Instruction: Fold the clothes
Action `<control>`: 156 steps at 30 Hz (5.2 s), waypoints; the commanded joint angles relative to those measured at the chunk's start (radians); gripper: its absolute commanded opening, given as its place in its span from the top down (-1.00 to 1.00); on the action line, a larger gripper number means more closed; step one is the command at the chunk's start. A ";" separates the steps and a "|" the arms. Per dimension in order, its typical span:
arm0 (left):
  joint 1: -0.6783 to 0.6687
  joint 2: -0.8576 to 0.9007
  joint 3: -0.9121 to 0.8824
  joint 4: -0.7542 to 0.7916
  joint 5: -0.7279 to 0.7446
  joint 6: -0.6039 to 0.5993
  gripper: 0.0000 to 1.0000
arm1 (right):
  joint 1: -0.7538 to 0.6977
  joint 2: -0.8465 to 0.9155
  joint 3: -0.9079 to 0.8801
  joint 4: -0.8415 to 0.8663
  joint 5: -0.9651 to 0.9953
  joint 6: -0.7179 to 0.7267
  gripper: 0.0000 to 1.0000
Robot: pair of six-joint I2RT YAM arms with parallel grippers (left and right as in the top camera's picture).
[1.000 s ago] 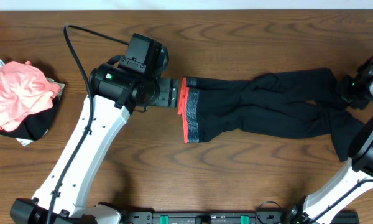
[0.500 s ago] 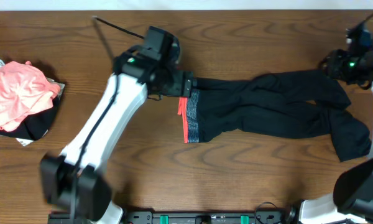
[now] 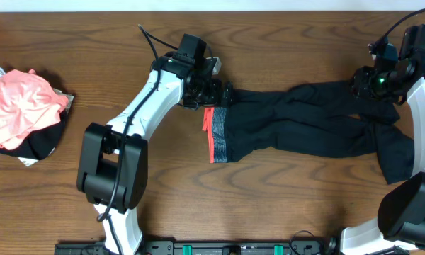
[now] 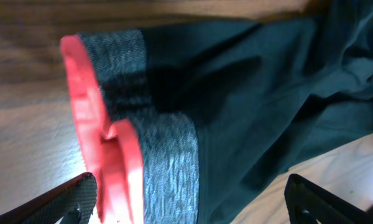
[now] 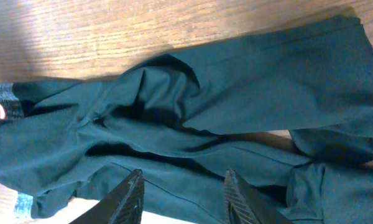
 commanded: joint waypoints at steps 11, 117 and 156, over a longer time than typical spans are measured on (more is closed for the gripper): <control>0.004 0.111 0.013 0.061 0.049 -0.111 -0.26 | 0.016 0.006 -0.007 -0.002 0.004 -0.017 0.20; 0.164 0.185 -0.027 0.278 -0.067 0.174 0.56 | 0.002 0.014 -0.110 0.084 0.254 0.108 -0.13; 0.179 0.185 -0.033 0.113 -0.067 0.122 0.53 | -0.130 0.385 -0.168 0.649 0.457 0.111 -0.05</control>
